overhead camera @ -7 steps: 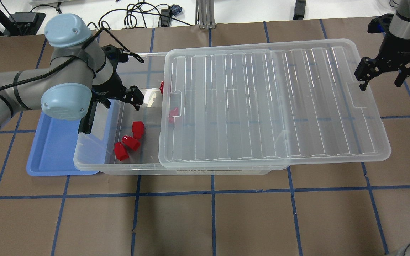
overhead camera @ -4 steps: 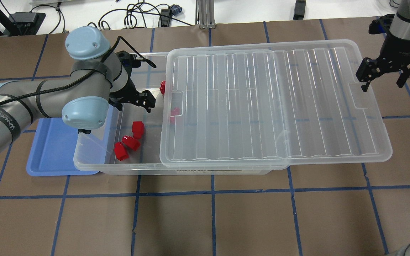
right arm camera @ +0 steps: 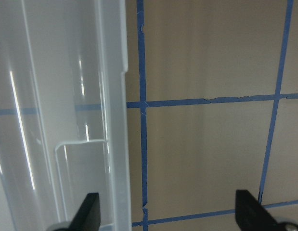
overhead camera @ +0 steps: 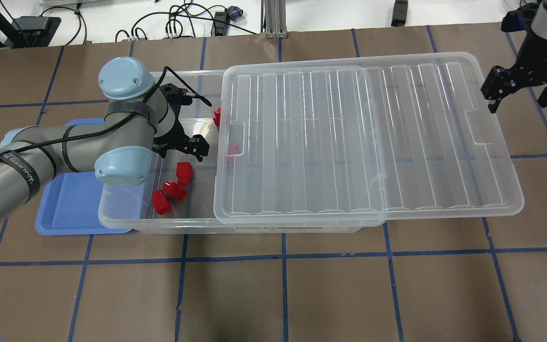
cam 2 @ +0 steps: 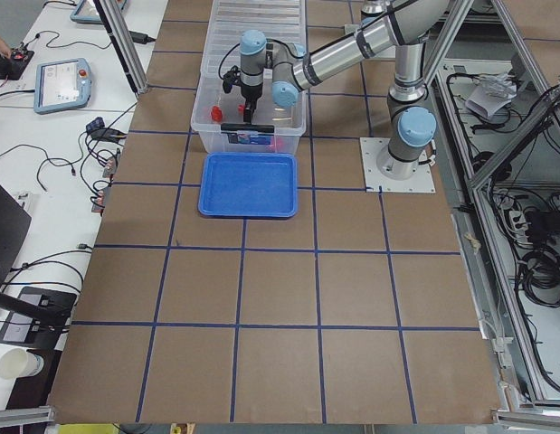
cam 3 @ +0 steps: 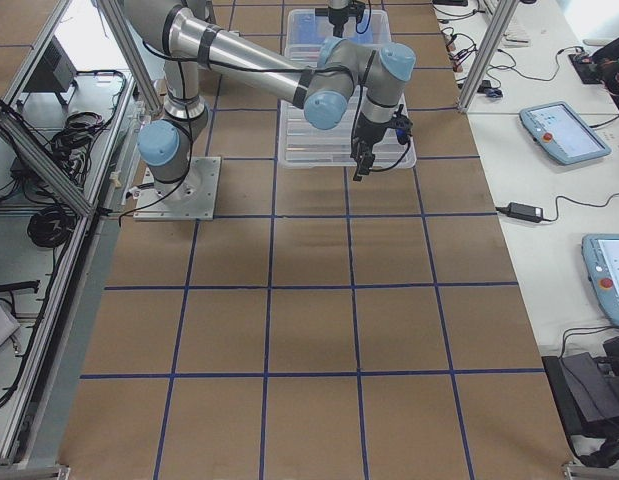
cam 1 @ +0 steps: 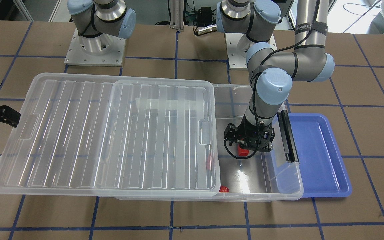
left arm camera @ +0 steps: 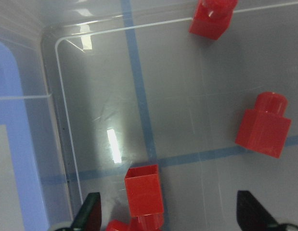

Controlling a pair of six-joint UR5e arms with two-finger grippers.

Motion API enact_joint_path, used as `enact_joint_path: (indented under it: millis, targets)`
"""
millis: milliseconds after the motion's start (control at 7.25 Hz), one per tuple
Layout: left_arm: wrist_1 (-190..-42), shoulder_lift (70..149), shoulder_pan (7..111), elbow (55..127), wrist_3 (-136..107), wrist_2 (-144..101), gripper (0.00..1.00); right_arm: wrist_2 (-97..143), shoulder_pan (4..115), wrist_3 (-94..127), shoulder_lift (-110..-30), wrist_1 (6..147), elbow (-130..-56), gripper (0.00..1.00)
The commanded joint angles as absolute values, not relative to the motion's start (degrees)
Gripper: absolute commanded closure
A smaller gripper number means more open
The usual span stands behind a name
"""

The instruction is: Place red block in blue tray from box

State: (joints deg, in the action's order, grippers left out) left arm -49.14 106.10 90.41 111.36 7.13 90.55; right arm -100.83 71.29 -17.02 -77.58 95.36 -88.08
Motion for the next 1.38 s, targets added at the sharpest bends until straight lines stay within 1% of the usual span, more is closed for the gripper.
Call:
enact_joint_path:
  millis: [0,276,552,690,828,966,1241]
  targets:
    - [-45.2,107.5,89.1,113.2,6.7,90.3,0.00,-100.9,71.4,-16.8,-80.4,94.7,-88.1,0.00]
    - [-43.3,109.2,89.2,113.4,4.4,90.4,0.00,-99.9,72.2,-17.1,-82.7,93.7,-88.4,0.00]
    - [-42.2,110.6,89.5,115.1,3.1,90.3,0.07,-100.3,72.2,-16.9,-83.2,94.3,-88.1,0.00]
    - [-38.1,111.5,89.5,115.7,3.6,90.4,0.09,-100.8,72.2,-16.9,-83.2,94.5,-88.2,0.00]
    - [-38.1,111.5,89.6,115.8,0.9,90.3,0.81,-100.8,72.1,-16.7,-82.4,95.8,-88.3,0.00]
    - [-38.4,111.2,89.6,115.8,-0.9,90.3,1.00,-100.7,72.1,-16.8,-82.4,97.0,-88.9,0.00]
    - [-38.6,110.9,89.7,115.8,-0.9,90.4,1.00,-100.9,72.1,-16.8,-82.5,96.9,-88.9,0.00]
